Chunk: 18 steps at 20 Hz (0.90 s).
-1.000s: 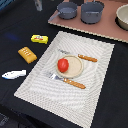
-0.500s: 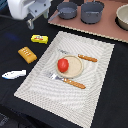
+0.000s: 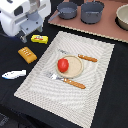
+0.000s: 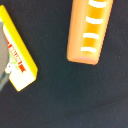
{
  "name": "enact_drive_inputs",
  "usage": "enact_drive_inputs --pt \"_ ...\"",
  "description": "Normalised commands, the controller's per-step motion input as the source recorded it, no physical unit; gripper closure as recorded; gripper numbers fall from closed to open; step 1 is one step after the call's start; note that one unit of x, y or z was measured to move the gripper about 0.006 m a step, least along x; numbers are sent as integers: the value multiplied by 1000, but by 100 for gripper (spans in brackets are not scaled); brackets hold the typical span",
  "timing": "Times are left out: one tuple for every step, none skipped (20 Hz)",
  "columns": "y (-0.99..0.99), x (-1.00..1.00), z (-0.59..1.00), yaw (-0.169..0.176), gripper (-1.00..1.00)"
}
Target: Interact with the objects in diverse but meaningful ways.
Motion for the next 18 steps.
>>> enact_drive_inputs --pt "-197 -217 -483 3 -100" --pt "-134 -140 -463 5 -100" --pt "-100 -140 -477 4 -100" --pt "-106 -180 -500 3 -100" --pt "-77 -174 -509 5 -100" --pt "-43 -151 -497 7 -100" --pt "-37 -166 -497 6 -100" --pt "-74 -194 -503 10 -100" --pt "-51 -191 -494 12 -100" --pt "-20 -146 -494 14 -100" --pt "-69 -163 -503 12 -100" --pt "-117 -166 -503 9 -100" --pt "-120 -166 -503 6 -100" --pt "-80 -154 -497 5 -100" --pt "-60 -171 -486 5 -100" --pt "-91 -223 -469 5 -100" --pt "-74 -203 -431 6 -100" --pt "-14 -140 -354 10 -100"
